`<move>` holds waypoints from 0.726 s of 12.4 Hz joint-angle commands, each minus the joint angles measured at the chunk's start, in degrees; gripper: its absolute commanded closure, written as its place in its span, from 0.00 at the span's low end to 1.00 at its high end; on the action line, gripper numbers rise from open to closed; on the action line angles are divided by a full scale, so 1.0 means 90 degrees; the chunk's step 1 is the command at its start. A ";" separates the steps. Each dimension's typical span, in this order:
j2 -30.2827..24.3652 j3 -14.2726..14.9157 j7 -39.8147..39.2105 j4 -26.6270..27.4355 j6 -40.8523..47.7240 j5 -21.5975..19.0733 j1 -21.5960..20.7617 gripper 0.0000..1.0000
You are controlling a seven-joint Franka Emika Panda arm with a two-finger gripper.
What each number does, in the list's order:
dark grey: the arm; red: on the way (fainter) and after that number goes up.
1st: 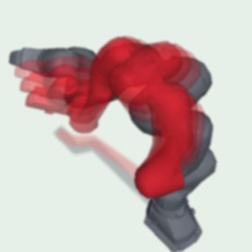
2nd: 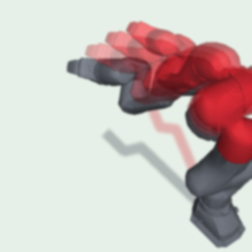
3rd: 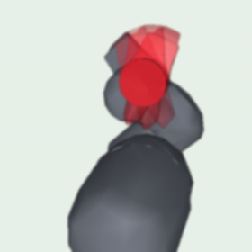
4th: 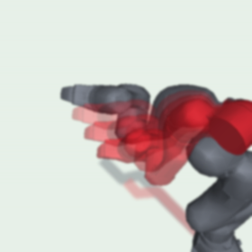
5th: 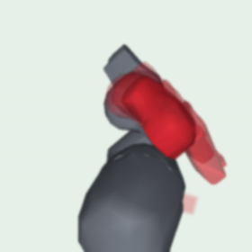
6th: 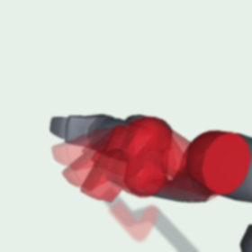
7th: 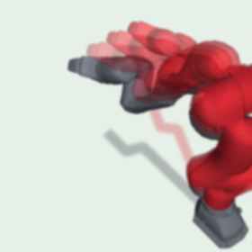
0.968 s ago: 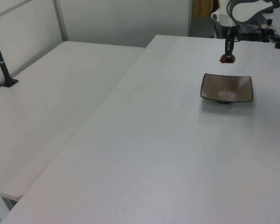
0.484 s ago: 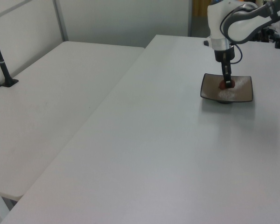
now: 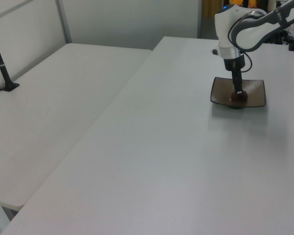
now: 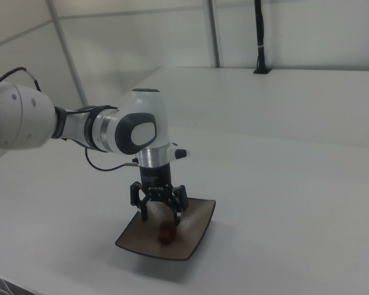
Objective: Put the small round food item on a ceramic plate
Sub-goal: 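Lower the red item onto the plate center and open the gripper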
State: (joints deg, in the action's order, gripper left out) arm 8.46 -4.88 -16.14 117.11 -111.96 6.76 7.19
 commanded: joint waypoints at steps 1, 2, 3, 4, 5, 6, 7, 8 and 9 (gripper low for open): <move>-0.0129 0.0024 0.0074 -0.0112 -0.0002 -0.0077 0.0002 0.00; -0.0274 0.0024 0.0084 -0.0277 0.0066 -0.0087 0.0021 0.00; -0.0460 0.0024 0.0181 -0.0307 0.0144 -0.0184 0.0021 0.00; -0.0636 0.0034 0.0433 -0.0337 0.0164 -0.0320 -0.0017 0.00; -0.0782 0.0024 0.0803 -0.0540 0.0184 -0.0379 -0.0056 0.00; -0.0861 0.0024 0.1271 -0.0706 0.0242 -0.0467 -0.0076 0.00; -0.0843 0.0024 0.1537 -0.0766 0.0156 -0.0468 -0.0183 0.00; -0.0804 0.0024 0.1665 -0.0757 0.0087 -0.0468 -0.0222 0.00; -0.0852 0.0024 0.1976 -0.0766 -0.0020 -0.0478 -0.0242 0.00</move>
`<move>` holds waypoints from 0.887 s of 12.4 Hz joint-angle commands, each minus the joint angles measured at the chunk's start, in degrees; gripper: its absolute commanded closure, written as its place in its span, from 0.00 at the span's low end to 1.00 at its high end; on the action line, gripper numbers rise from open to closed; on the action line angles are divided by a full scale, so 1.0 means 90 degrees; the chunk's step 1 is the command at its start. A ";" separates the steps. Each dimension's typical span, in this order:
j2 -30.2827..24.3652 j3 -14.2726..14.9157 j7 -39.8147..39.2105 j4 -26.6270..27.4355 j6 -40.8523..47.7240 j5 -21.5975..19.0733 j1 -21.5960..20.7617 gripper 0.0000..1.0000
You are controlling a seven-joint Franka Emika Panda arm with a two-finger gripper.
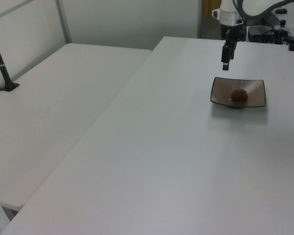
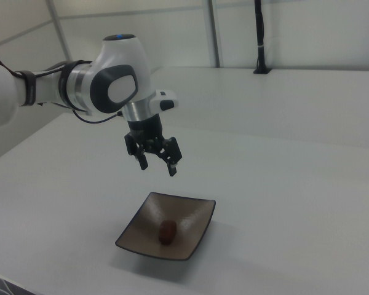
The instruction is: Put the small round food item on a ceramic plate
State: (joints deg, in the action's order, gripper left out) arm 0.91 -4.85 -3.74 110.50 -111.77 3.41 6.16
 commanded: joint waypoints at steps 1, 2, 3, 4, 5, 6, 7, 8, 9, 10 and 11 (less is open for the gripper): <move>-0.0081 -0.0017 0.1007 -0.0215 -0.0003 -0.0106 -0.0234 0.00; -0.0121 -0.0056 0.1253 -0.0420 0.0113 -0.0028 -0.0448 0.00; -0.0169 -0.0153 0.1246 -0.0596 0.0337 0.0011 -0.0537 0.00; -0.0170 -0.0212 0.1149 -0.0811 0.0639 0.0012 -0.0547 0.00; -0.0160 -0.0280 0.0955 -0.1045 0.0922 0.0012 -0.0605 0.00; -0.0121 -0.0300 0.0895 -0.1144 0.1099 0.0002 -0.0674 0.00; -0.0063 -0.0310 0.0875 -0.1358 0.1362 -0.0008 -0.0703 0.00; -0.0053 -0.0310 0.0855 -0.1369 0.1539 -0.0018 -0.0742 0.00; -0.0082 -0.0262 0.0846 -0.1370 0.1502 -0.0056 -0.0743 0.00; 0.0044 -0.0146 0.0749 -0.1428 0.1482 -0.0086 -0.0830 0.00; 0.0180 0.0194 0.0738 -0.1602 0.1530 -0.0096 -0.1130 0.00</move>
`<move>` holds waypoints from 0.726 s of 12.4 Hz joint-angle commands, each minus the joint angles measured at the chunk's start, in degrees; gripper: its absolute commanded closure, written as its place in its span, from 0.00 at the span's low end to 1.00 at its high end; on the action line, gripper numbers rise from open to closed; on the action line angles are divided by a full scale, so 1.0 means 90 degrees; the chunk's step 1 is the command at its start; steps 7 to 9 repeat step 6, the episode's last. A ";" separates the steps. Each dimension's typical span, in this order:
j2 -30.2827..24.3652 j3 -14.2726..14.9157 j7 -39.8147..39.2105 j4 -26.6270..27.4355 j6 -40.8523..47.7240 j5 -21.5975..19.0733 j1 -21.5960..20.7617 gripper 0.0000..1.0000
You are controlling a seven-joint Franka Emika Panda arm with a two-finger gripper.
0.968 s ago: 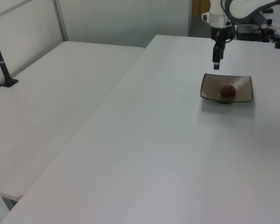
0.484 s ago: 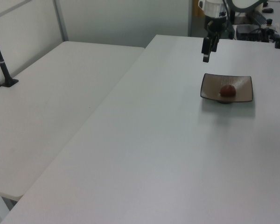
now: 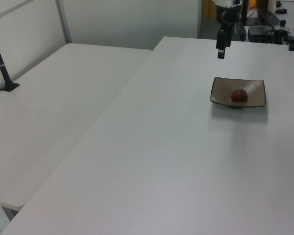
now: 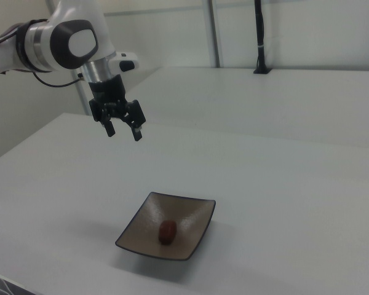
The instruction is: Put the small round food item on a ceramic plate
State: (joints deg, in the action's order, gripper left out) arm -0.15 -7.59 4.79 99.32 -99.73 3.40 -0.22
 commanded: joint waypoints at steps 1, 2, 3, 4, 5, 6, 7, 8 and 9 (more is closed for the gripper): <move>0.0329 0.0811 -0.0181 -0.0362 0.0183 -0.0095 -0.0792 0.00; 0.0319 0.0834 -0.0181 -0.0352 0.0173 -0.0095 -0.0824 0.00; 0.0300 0.0824 -0.0181 -0.0333 0.0173 -0.0105 -0.0815 0.00; 0.0300 0.0815 -0.0200 -0.0323 0.0202 -0.0105 -0.0805 0.00; 0.0280 0.0815 -0.0210 -0.0284 0.0193 -0.0105 -0.0815 0.00; 0.0251 0.0815 -0.0210 -0.0255 0.0212 -0.0105 -0.0815 0.00; 0.0251 0.0815 -0.0210 -0.0255 0.0212 -0.0105 -0.0815 0.00; 0.0251 0.0815 -0.0210 -0.0255 0.0212 -0.0105 -0.0815 0.00; 0.0251 0.0815 -0.0210 -0.0255 0.0212 -0.0105 -0.0815 0.00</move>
